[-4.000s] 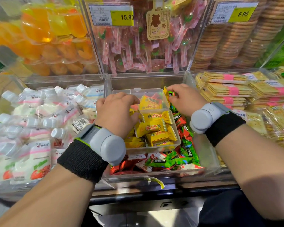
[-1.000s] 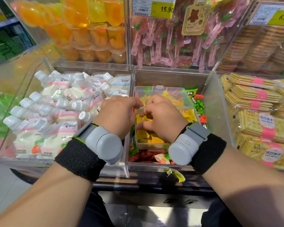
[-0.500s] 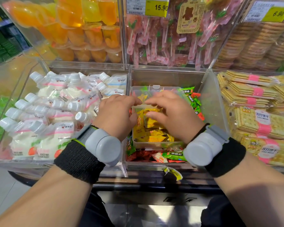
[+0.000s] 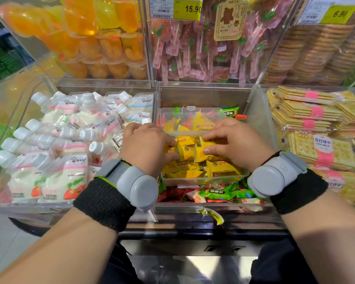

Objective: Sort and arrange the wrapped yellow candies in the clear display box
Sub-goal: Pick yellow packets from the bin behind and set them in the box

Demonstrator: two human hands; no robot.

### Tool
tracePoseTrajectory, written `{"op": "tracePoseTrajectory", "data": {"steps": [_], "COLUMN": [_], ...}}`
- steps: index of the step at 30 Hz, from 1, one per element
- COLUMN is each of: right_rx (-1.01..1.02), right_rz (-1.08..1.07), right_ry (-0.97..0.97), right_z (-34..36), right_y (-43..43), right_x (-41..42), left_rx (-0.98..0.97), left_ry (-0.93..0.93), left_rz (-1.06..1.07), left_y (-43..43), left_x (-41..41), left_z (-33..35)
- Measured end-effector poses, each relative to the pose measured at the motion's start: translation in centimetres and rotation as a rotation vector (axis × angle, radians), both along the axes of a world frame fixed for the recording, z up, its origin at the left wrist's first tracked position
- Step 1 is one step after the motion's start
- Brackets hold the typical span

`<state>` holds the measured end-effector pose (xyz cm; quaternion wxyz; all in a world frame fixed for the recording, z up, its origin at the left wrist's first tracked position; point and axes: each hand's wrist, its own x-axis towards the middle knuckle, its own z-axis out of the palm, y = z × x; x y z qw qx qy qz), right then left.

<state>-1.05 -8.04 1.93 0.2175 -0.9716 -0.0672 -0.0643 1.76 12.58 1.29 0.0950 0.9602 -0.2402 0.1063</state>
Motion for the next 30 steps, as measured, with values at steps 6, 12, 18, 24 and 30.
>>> {"op": "tracePoseTrajectory", "data": {"steps": [6,12,18,24,30], "right_rx": [0.015,0.009,0.005,0.168,0.439], "right_rz": [-0.001,-0.005,0.006,-0.002,-0.309], "right_ry": [0.01,0.019,0.027,-0.03,-0.12], "right_z": [-0.4,-0.8,-1.0,0.1,0.1], "right_y": [0.0,0.1,0.0,-1.2,-3.7], "right_x": [0.0,0.1,0.0,-0.5,0.0], "left_rx": [0.018,0.084,0.156,0.08,-0.136], "left_ry": [0.003,0.037,0.056,0.087,0.063], "left_rz": [0.017,0.061,0.09,0.141,0.137], "left_y": [-0.6,-1.3,-1.7,-1.8,-2.1], "left_x": [0.1,-0.2,-0.6,-1.2,-2.0], "left_z": [-0.2,0.1,0.6,1.0,1.3]}}
